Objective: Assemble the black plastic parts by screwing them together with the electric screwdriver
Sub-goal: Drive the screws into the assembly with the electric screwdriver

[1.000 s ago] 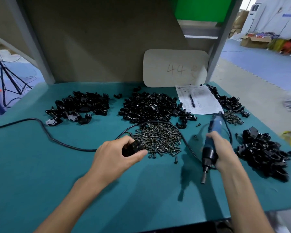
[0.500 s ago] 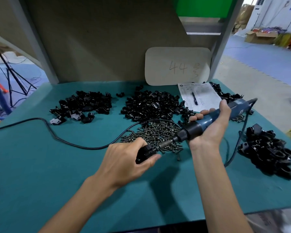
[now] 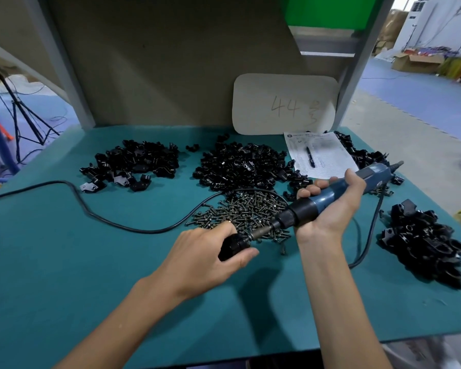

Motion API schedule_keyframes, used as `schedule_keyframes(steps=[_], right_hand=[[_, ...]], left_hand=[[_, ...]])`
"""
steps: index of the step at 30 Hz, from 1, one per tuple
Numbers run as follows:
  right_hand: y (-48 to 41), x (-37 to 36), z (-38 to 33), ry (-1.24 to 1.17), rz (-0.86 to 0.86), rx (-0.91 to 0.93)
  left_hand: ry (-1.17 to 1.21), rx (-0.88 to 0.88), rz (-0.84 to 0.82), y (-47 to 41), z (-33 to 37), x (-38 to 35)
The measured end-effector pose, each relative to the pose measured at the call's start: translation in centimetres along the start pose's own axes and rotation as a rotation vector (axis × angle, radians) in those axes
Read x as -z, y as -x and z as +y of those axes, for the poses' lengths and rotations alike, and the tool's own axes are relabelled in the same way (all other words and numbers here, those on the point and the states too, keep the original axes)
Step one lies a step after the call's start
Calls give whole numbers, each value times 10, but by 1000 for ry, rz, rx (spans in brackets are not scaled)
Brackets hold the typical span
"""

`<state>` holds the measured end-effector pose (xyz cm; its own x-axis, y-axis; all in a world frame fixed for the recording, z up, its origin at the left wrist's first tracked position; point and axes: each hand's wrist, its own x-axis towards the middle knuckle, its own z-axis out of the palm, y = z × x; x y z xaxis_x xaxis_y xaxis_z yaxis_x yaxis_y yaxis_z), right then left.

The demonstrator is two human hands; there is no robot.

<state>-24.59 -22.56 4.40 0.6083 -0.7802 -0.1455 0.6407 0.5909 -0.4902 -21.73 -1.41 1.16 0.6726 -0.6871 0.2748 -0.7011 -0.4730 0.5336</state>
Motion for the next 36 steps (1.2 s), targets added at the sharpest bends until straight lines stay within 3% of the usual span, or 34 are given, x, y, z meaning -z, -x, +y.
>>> schedule_keyframes(steps=[8, 16, 36], right_hand=[[2, -1, 4, 11, -13, -15], [4, 0, 5, 58, 70, -31], [8, 2, 10, 96, 117, -16]], left_hand=[[13, 26, -8, 0, 2, -3], [-146, -59, 45, -2, 0, 1], [-236, -193, 141, -3, -2, 0]])
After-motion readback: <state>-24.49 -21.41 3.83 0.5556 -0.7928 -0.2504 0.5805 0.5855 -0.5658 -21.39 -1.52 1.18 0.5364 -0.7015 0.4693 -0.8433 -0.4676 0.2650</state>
